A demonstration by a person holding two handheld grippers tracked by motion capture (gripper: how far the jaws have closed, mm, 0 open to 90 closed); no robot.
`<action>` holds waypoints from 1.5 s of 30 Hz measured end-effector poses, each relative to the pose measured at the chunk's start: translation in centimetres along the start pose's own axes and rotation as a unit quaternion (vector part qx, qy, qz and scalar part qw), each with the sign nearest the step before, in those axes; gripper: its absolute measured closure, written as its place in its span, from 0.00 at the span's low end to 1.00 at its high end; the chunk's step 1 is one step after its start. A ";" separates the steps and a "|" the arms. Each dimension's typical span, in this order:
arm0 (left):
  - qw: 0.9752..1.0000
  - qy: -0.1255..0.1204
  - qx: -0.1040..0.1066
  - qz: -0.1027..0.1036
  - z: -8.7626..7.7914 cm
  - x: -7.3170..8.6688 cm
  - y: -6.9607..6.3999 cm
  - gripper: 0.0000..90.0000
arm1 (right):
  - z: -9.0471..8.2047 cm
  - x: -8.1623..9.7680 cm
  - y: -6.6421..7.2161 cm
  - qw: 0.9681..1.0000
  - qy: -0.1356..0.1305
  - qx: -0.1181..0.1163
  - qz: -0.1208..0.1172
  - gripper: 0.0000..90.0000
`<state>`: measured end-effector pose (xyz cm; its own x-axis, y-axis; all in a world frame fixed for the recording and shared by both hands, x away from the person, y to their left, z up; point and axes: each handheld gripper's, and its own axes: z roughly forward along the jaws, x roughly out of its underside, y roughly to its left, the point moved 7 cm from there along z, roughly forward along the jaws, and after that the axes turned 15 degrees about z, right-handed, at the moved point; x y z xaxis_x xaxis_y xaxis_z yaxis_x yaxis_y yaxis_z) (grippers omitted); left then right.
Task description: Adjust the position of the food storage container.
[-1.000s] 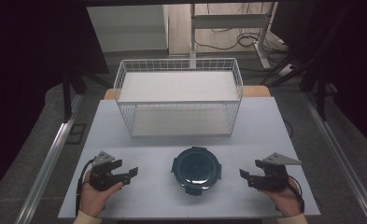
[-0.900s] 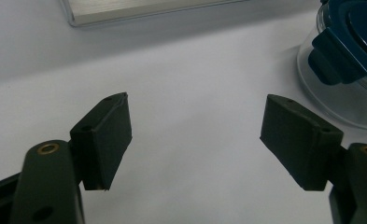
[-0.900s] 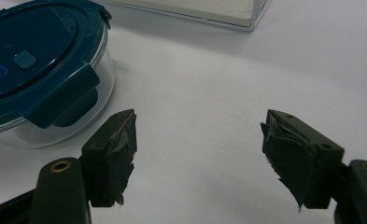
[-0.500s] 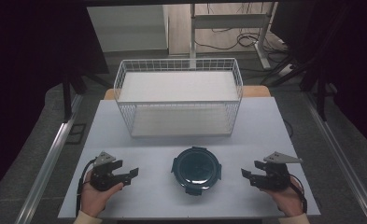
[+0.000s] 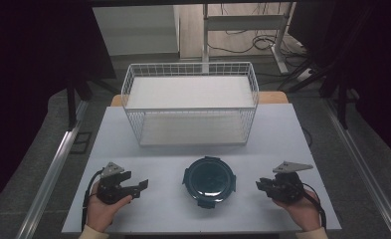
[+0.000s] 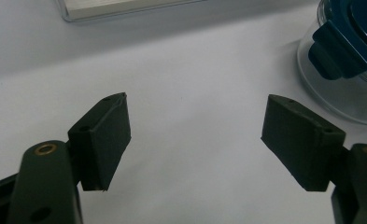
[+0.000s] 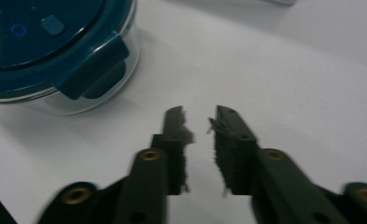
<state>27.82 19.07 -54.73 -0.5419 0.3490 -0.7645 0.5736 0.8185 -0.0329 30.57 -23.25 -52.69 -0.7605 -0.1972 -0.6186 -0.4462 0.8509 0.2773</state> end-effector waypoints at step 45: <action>1.000 0.006 0.006 0.003 0.3 0.1 -0.3 0.26 | 6.1 0.2 8.0 0.988 0.074 0.010 -0.138 1.00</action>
<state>27.80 18.65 -54.99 -0.5451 0.3590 -0.7576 0.5843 0.8108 -0.0362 29.70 -13.48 -55.05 -0.6725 -0.4909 -0.5539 -0.6383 0.7635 0.0982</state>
